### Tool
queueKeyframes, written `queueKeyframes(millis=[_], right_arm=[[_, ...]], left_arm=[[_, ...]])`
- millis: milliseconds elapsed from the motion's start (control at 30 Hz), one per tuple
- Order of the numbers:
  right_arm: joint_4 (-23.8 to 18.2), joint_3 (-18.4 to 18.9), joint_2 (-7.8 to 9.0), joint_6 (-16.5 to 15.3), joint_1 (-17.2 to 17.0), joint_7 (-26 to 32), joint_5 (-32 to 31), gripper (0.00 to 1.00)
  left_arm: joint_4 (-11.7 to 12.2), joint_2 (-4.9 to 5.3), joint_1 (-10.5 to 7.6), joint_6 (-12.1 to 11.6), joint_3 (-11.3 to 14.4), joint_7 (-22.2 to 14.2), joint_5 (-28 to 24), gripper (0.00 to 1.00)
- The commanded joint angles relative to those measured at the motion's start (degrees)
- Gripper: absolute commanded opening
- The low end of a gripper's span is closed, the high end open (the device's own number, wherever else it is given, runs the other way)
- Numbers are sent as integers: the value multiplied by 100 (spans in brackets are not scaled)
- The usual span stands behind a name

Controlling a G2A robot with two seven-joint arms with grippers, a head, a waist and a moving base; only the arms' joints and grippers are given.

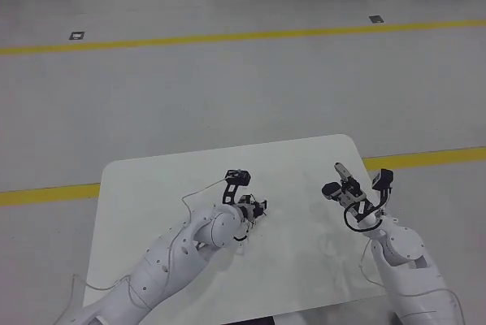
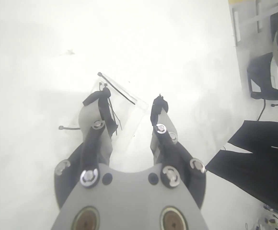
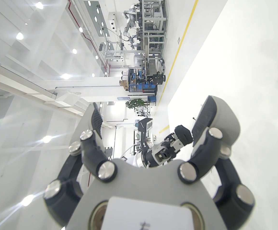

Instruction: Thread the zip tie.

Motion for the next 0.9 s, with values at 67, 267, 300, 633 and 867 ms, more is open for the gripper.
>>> queueKeyframes(millis=[67, 267, 300, 633, 867], right_arm=[[0, 0, 0, 0, 0, 0, 0, 100], [0, 0, 0, 0, 0, 0, 0, 100], [0, 0, 0, 0, 0, 0, 0, 100], [0, 0, 0, 0, 0, 0, 0, 100], [0, 0, 0, 0, 0, 0, 0, 100]], left_arm=[[119, -97, 2, 0, 5, -126, 302, 30], [311, -316, 23, 0, -25, -342, 824, 22], [349, -360, 34, 0, -54, -399, 914, 22], [669, -725, 98, 0, -216, -691, 1470, 14], [945, -972, 117, 0, -290, -775, 1973, 5]])
